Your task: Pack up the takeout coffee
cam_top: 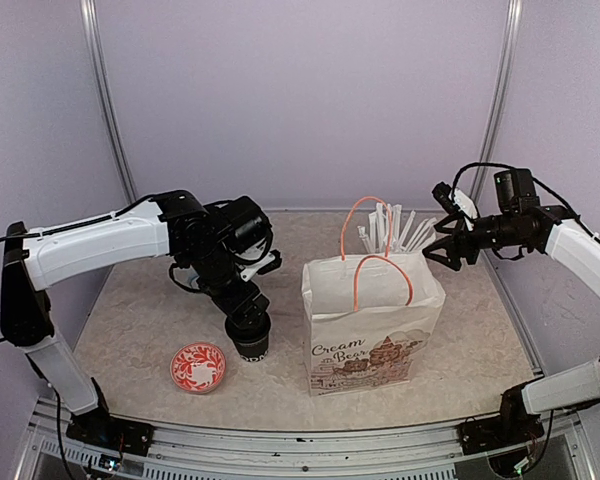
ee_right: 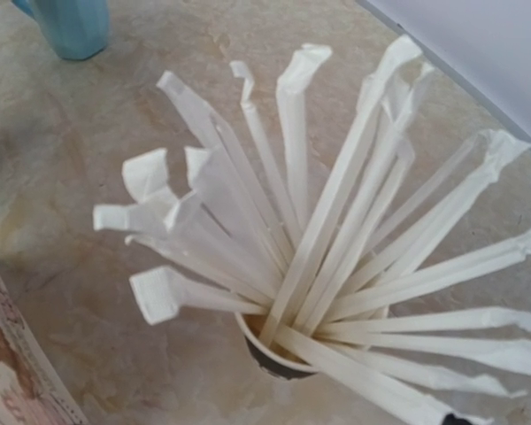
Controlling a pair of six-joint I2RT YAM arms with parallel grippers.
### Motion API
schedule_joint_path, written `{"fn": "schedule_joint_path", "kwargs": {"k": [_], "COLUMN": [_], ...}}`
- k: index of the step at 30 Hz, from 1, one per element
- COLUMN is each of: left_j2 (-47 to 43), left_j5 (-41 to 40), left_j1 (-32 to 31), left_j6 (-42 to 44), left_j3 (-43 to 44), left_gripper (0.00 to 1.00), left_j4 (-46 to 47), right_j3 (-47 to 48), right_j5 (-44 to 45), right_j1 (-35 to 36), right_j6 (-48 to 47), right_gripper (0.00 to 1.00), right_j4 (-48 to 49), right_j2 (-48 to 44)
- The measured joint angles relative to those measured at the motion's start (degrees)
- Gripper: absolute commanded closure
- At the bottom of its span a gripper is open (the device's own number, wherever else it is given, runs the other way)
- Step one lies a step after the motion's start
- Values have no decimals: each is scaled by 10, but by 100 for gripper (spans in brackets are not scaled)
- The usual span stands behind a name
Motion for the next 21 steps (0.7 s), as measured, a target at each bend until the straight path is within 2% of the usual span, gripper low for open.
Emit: {"fn": "schedule_joint_path", "kwargs": {"k": [7,15,21], "left_j2": [22,42,47], "left_j5": [7,13,17], "left_j1": [3,3,3], "left_j6": [-4,-4,-3], "left_j3": [0,0,1], "left_gripper": [15,24,23], "left_j4": [-5,-5,-5], "right_j3": [-11,-17,-17], "right_j5": [0,0,0], "right_j1": [0,0,0], "right_j6": [0,-1,-2], "right_gripper": [15,15,15], "right_j4": [0,0,0], "right_j2": [-7,-8,-9]}}
